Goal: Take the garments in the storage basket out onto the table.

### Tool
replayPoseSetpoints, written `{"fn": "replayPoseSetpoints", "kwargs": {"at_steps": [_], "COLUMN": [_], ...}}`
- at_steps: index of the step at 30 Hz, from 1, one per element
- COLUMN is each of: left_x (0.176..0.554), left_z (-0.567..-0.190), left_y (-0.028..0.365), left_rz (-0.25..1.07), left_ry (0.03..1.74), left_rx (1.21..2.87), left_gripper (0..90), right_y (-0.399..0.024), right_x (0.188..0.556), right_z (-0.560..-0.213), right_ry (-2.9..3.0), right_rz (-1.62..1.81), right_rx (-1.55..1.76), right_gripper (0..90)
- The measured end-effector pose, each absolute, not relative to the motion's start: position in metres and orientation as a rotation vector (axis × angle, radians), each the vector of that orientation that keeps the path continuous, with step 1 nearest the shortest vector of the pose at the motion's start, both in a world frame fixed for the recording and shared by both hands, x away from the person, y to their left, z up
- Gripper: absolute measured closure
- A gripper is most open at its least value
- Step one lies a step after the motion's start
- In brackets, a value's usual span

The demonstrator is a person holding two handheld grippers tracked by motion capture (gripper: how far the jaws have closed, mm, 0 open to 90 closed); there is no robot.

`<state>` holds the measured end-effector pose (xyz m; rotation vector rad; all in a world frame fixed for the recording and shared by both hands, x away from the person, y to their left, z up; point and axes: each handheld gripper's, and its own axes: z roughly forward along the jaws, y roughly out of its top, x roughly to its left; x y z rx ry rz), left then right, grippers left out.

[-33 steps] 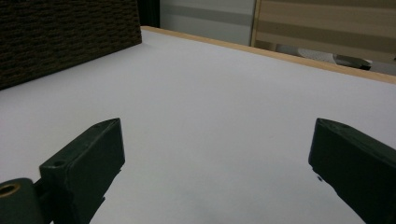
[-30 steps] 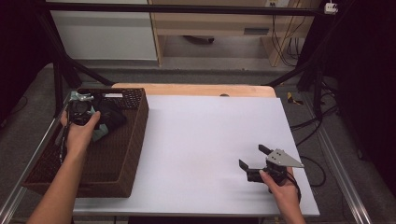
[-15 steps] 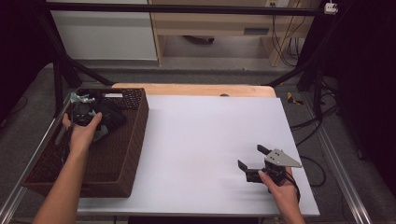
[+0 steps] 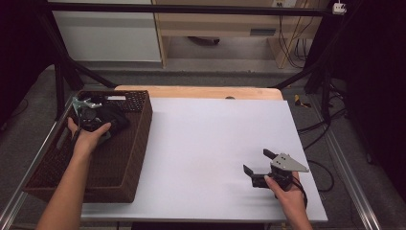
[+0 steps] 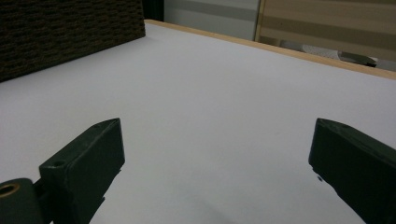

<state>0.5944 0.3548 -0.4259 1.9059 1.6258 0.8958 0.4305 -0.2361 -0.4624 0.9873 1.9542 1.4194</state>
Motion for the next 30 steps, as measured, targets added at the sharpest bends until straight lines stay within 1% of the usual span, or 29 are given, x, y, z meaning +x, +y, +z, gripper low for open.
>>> {"fn": "replayPoseSetpoints", "kwargs": {"at_steps": [7,8,9,10,11,12,13,16,17,18,19,20,21,23,24,26,27,29,30], "left_x": [0.595,0.595,0.595,0.595,0.595,0.594,0.594,0.593,0.592,0.591,0.591,0.59,0.588,0.587,0.586,0.585,0.584,0.583,0.583], "left_z": [-0.431,-0.431,-0.431,-0.43,-0.429,-0.429,-0.428,-0.426,-0.424,-0.423,-0.422,-0.421,-0.418,-0.416,-0.414,-0.41,-0.409,-0.407,-0.405], "left_y": [0.35,0.349,0.349,0.349,0.349,0.349,0.349,0.348,0.347,0.347,0.347,0.348,0.348,0.347,0.347,0.347,0.347,0.347,0.347], "left_rz": [0.906,0.904,0.908,0.91,0.909,0.909,0.908,0.907,0.904,0.905,0.902,0.9,0.908,0.912,0.911,0.9,0.898,0.889,0.883], "left_ry": [1.645,1.65,1.655,1.66,1.665,1.667,1.668,1.667,1.665,1.661,1.656,1.65,1.622,1.607,1.592,1.573,1.564,1.554,1.555], "left_rx": [1.944,1.951,1.956,1.958,1.96,1.965,1.97,1.992,1.999,2.002,2.004,2.005,2.004,1.998,1.995,1.991,1.988,1.985,1.97], "left_gripper": [0.0,2.5,2.5,4.3,8.4,10.2,10.2,19.6,19.6,22.5,29.0,29.0,38.1,51.2,51.2,63.7,68.0,74.5,75.2], "right_y": [-0.236,-0.236,-0.236,-0.236,-0.236,-0.236,-0.236,-0.237,-0.237,-0.236,-0.236,-0.236,-0.235,-0.234,-0.234,-0.234,-0.234,-0.234,-0.234], "right_x": [0.43,0.43,0.43,0.431,0.431,0.431,0.43,0.431,0.431,0.431,0.431,0.431,0.432,0.432,0.432,0.432,0.432,0.431,0.431], "right_z": [-0.462,-0.463,-0.463,-0.463,-0.463,-0.463,-0.463,-0.463,-0.463,-0.463,-0.463,-0.463,-0.463,-0.463,-0.463,-0.462,-0.462,-0.462,-0.462], "right_ry": [1.956,1.959,1.959,1.959,1.958,1.958,1.957,1.956,1.956,1.956,1.959,1.959,1.96,1.963,1.963,1.962,1.96,1.961,1.961], "right_rz": [1.422,1.423,1.423,1.421,1.42,1.42,1.422,1.424,1.424,1.425,1.424,1.424,1.426,1.425,1.425,1.426,1.425,1.42,1.421], "right_rx": [0.986,0.987,0.987,0.984,0.985,0.985,0.986,0.986,0.986,0.987,0.985,0.985,0.984,0.983,0.983,0.983,0.981,0.98,0.978], "right_gripper": [3.7,3.7,3.7,3.7,3.7,3.7,3.7,3.7,3.7,3.7,3.7,3.7,3.7,3.7,3.7,3.7,3.7,3.7,3.7]}}
